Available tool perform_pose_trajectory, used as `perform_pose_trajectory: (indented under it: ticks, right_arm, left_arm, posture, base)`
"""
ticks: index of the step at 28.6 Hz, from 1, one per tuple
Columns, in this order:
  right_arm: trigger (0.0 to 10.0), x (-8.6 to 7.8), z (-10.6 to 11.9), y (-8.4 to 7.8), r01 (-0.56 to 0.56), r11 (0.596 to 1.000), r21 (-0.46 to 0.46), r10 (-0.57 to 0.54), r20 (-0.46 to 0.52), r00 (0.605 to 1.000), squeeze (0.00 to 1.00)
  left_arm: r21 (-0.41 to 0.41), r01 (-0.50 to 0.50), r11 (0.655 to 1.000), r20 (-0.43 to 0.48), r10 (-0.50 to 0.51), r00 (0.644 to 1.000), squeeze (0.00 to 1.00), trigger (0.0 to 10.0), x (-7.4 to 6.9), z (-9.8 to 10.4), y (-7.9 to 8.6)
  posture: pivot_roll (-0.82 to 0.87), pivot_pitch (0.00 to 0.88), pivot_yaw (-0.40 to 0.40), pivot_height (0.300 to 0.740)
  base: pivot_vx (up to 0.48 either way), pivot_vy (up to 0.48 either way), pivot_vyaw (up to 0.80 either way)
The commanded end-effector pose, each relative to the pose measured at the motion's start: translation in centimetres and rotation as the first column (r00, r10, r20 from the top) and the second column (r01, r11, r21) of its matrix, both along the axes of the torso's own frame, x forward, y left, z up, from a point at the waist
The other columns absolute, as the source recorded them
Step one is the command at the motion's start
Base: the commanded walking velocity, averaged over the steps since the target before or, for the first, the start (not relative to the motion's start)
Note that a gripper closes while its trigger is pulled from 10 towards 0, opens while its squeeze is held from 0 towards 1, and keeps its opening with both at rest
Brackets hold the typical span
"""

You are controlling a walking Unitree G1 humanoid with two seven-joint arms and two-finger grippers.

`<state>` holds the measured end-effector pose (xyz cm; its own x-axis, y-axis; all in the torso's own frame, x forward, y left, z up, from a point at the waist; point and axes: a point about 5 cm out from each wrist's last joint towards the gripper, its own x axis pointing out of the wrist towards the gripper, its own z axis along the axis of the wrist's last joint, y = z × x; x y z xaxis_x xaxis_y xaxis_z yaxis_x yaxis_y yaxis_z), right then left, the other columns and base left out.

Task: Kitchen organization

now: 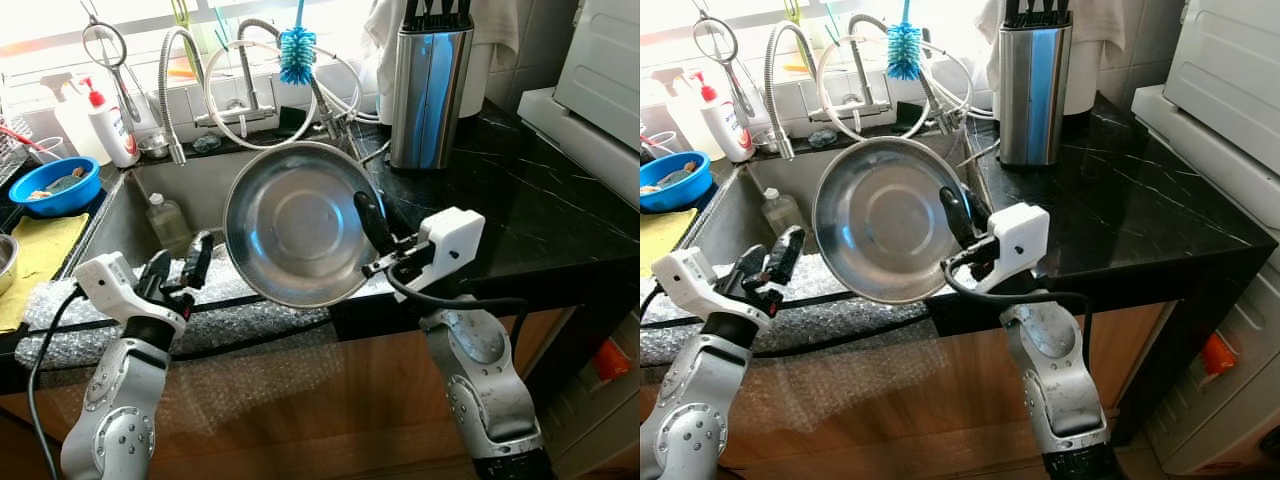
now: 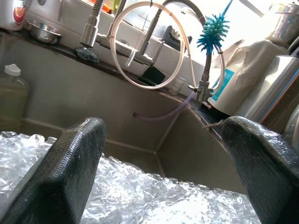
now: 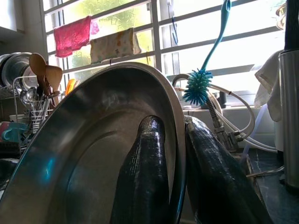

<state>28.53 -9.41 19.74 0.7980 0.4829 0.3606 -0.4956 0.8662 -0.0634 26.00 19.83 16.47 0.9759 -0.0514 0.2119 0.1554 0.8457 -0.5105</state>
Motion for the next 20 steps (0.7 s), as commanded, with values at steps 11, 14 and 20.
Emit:
perform_pose_trajectory:
  ticks: [11, 14, 20]
  right_arm:
    - [10.0, 0.7, 0.6, -0.1, 0.025, 1.000, 0.002, -0.025, 0.022, 0.999, 0.00]
    - [10.0, 0.7, 0.7, -0.1, 0.027, 1.000, 0.001, -0.027, 0.023, 0.999, 0.00]
    - [10.0, 0.9, 0.7, -0.1, 0.029, 1.000, 0.004, -0.029, 0.024, 0.999, 0.00]
  left_arm:
    - [-0.070, 0.099, 0.993, 0.108, -0.091, 0.990, 0.00, 10.0, -0.2, 2.7, -0.6]
    - [-0.016, 0.163, 0.987, 0.103, -0.160, 0.982, 0.00, 10.0, -0.3, 2.7, -1.6]
    - [0.036, 0.246, 0.969, 0.083, -0.248, 0.965, 0.00, 10.0, -0.5, 2.7, -2.8]
  posture:
    - [-0.08, 0.000, 0.129, 0.740]
    - [-0.08, 0.000, 0.129, 0.740]
    - [-0.08, 0.000, 0.130, 0.740]
  base:
    - [0.000, 0.000, 0.00]
    - [0.000, 0.000, 0.00]
    - [0.000, 0.000, 0.00]
